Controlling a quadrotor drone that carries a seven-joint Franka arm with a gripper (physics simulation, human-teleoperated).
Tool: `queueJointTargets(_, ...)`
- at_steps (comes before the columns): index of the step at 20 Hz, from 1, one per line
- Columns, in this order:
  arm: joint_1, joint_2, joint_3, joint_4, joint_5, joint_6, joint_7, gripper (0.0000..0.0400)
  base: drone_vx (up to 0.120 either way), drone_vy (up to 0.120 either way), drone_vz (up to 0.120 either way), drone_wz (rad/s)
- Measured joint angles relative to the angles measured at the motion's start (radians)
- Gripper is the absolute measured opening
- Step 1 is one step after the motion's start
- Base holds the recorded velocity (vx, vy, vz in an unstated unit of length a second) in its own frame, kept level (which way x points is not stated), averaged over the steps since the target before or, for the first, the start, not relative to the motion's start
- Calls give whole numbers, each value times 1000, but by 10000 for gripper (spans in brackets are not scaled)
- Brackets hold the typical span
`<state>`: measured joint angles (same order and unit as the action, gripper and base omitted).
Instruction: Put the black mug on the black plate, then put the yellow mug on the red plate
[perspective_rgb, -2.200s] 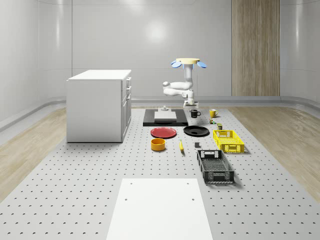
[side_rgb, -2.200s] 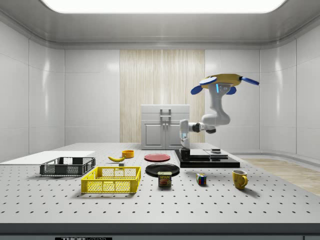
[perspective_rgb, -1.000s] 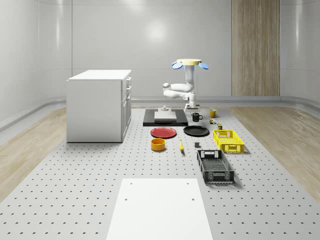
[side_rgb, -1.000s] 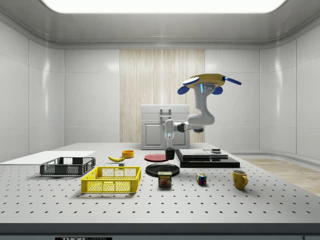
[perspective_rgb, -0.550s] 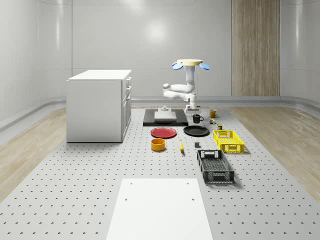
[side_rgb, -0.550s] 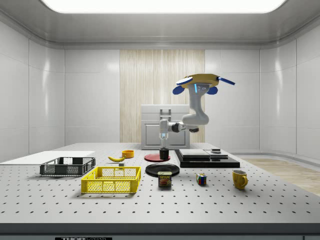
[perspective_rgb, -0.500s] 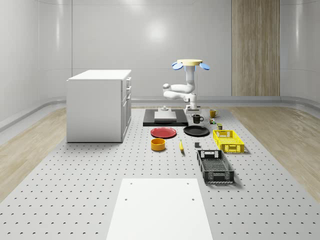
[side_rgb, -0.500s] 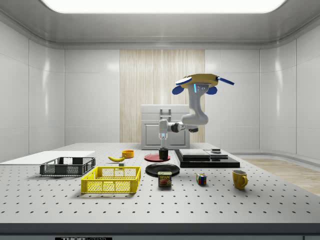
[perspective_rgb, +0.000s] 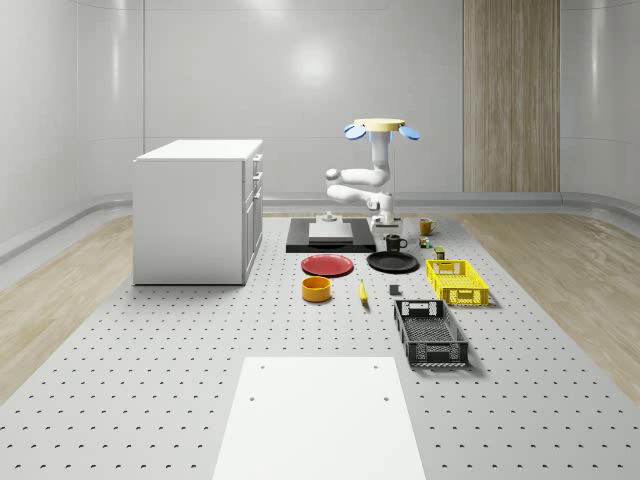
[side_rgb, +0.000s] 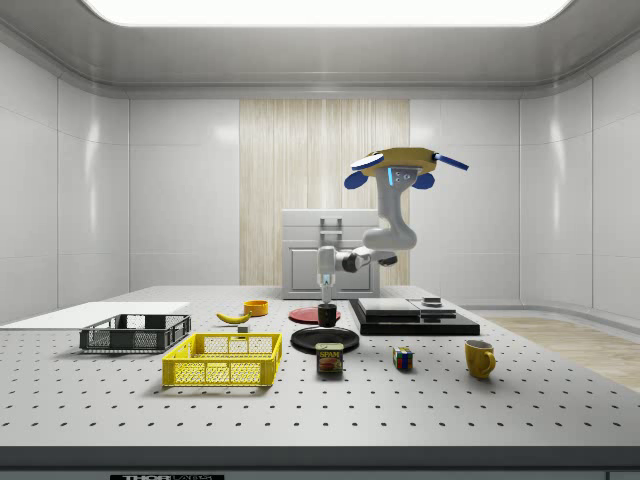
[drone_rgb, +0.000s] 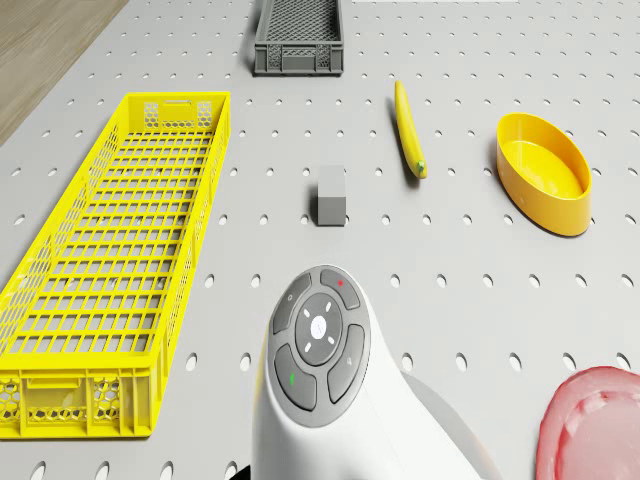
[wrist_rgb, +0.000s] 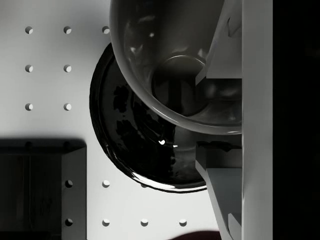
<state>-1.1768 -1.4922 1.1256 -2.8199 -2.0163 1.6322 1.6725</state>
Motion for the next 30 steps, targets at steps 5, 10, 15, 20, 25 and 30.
queueJointTargets(5, -13, 5, -61, 28, -58, 25, -2, 110, 0, 0, 0, 0)
queueJointTargets(10, -23, 15, -107, 52, -103, 42, -5, 110, 0, 0, 0, 0)
queueJointTargets(15, -32, 28, -152, 79, -147, 58, -9, 110, 0, 0, 0, 0)
queueJointTargets(20, -33, 41, -177, 94, -173, 63, -14, 284, 0, 0, 0, 0)
queueJointTargets(25, -16, 43, -144, 69, -145, 36, -18, 367, 0, 0, 0, 0)
queueJointTargets(30, 0, 44, -101, 42, -108, 7, -20, 390, 0, 0, 120, 0)
